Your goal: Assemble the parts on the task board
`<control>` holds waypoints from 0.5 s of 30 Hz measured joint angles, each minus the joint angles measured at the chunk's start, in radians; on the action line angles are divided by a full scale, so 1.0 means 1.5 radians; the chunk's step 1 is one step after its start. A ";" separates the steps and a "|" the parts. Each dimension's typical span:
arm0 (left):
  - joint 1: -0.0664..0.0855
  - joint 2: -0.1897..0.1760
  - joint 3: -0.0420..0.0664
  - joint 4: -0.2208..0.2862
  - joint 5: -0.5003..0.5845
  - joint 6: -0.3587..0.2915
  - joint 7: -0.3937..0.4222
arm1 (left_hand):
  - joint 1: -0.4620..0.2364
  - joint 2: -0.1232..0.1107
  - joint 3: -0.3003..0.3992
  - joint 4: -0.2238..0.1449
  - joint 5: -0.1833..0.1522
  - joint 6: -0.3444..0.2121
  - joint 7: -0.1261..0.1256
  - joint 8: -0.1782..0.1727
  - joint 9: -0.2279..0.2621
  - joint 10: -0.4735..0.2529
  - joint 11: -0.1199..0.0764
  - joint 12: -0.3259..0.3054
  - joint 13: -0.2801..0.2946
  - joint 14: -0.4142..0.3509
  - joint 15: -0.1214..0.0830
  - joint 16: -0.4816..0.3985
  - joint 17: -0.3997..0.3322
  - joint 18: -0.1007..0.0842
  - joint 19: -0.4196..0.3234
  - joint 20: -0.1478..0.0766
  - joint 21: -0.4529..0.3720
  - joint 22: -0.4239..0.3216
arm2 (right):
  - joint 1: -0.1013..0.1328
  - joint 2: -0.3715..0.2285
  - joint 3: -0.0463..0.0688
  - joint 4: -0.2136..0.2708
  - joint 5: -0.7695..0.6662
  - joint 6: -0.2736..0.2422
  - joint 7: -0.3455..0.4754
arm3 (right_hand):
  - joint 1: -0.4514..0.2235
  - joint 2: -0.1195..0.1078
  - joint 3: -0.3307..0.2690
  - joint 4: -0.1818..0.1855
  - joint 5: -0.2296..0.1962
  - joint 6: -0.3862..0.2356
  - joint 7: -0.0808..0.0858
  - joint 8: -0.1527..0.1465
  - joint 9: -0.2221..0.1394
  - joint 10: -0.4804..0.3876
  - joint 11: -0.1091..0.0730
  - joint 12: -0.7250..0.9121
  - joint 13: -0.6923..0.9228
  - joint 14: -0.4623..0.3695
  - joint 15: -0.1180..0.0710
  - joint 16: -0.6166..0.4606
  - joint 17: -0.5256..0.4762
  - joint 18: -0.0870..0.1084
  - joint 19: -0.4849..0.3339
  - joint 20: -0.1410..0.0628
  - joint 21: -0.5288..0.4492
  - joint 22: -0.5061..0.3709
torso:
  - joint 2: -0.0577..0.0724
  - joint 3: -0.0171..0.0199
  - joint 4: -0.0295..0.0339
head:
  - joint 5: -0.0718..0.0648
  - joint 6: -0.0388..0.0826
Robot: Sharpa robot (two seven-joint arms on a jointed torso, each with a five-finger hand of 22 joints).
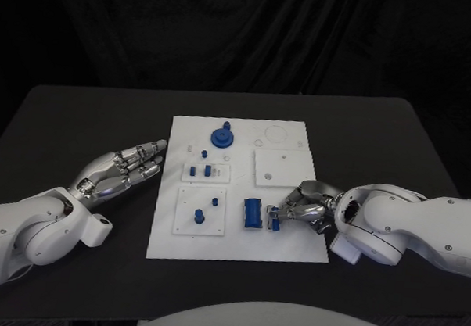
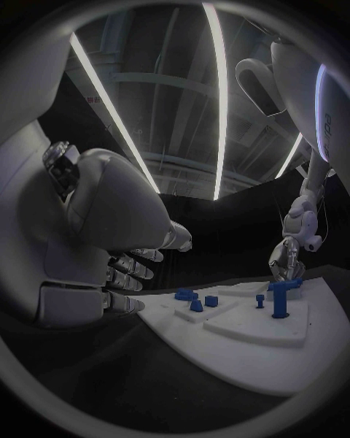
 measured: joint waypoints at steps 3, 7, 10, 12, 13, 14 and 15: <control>0.000 0.000 0.000 -0.001 0.000 0.001 0.000 | 0.000 0.000 0.000 0.000 0.000 0.000 0.000 0.000 0.000 0.002 0.002 0.000 0.000 0.000 0.000 0.000 0.000 0.000 0.000 0.000 0.000 0.000 | 0.000 0.001 0.000 0.000 -0.009 0.000 0.000 | -0.008 -0.001 -0.010 0.010 0.015 0.000 0.000 0.000 0.000 0.000 0.000 0.000 0.000 0.000 0.000 0.000 0.000 0.000 0.002 0.002 0.000 0.000 | 0.000 0.0001 -0.0004 | 0.002 0.000; 0.000 0.001 0.000 -0.002 0.000 0.004 0.000 | 0.000 0.000 0.000 0.000 0.000 0.000 0.000 0.000 0.000 0.000 0.005 0.000 0.000 0.000 0.000 0.000 0.000 0.000 0.000 0.000 0.000 0.000 | 0.000 0.002 0.000 0.000 -0.018 0.001 0.000 | -0.014 0.002 -0.022 0.014 0.006 0.000 0.000 0.004 -0.001 0.000 0.000 0.000 0.000 0.000 0.000 0.000 0.000 0.000 0.002 0.002 0.000 0.000 | 0.000 0.0001 -0.0006 | 0.003 0.000; 0.000 0.001 0.000 -0.003 0.000 0.005 0.000 | 0.000 0.000 0.000 0.000 0.000 0.000 0.000 0.000 0.000 0.000 0.005 0.000 0.000 0.000 0.000 0.000 0.000 0.000 0.000 0.000 0.000 0.000 | 0.000 0.002 0.000 0.000 -0.023 0.001 0.000 | -0.023 0.004 -0.036 0.024 -0.023 0.000 0.000 0.004 -0.001 0.000 0.000 0.000 0.000 0.000 0.000 0.000 0.000 0.000 0.002 0.002 0.000 0.000 | 0.000 0.0001 -0.0006 | 0.003 0.000; 0.000 0.002 0.000 -0.003 0.000 0.005 0.000 | 0.000 0.000 0.000 0.000 0.000 0.000 0.000 0.000 0.000 0.000 0.005 0.000 0.000 0.000 0.000 0.000 0.000 0.000 0.000 0.000 0.000 0.000 | 0.000 0.002 0.000 0.000 -0.025 0.001 0.000 | -0.027 0.008 -0.046 0.029 -0.043 0.000 0.000 0.007 -0.001 0.000 0.000 0.000 0.000 0.000 0.000 0.000 0.000 0.000 0.002 0.002 0.000 0.000 | 0.000 0.0001 -0.0005 | 0.003 0.000; 0.000 0.002 0.000 -0.003 0.000 0.005 0.000 | 0.000 0.000 0.000 0.000 0.000 0.000 0.000 0.000 0.000 0.000 0.005 0.000 0.000 0.000 0.000 0.000 0.000 0.000 0.000 0.000 0.000 0.000 | 0.000 0.002 0.000 0.000 -0.026 0.001 0.000 | -0.029 0.008 -0.049 0.032 -0.049 0.000 0.000 0.007 -0.001 0.000 0.000 0.000 0.000 0.000 0.000 0.000 0.000 0.000 0.002 0.002 0.000 0.000 | 0.000 0.0001 -0.0005 | 0.004 0.000; 0.000 0.002 0.000 -0.003 0.000 0.006 0.000 | 0.000 0.000 0.000 0.000 0.000 0.000 0.000 0.000 0.000 0.000 0.005 0.000 0.000 0.000 0.000 0.000 0.000 0.000 0.000 0.000 0.000 0.000 | 0.000 0.002 0.000 0.000 -0.028 0.000 0.000 | -0.030 0.006 -0.052 0.035 -0.056 0.000 0.000 0.007 -0.001 0.000 0.000 0.000 0.000 0.000 0.000 0.000 0.000 0.000 0.002 0.002 0.000 0.000 | 0.000 0.0000 -0.0004 | 0.004 0.000; 0.000 0.002 0.000 -0.004 0.000 0.006 0.000 | 0.000 0.000 0.000 0.000 0.000 0.000 0.000 0.000 0.000 0.000 0.005 0.000 0.000 0.000 0.000 0.000 0.000 0.000 0.000 0.000 0.000 0.000 | 0.000 0.002 0.000 0.000 -0.029 0.000 0.000 | -0.032 0.008 -0.056 0.038 -0.062 0.000 0.000 0.007 -0.001 0.000 0.000 0.000 0.000 0.000 0.000 0.000 0.000 0.000 0.002 0.002 0.000 0.000 | -0.001 0.0000 -0.0004 | 0.004 0.000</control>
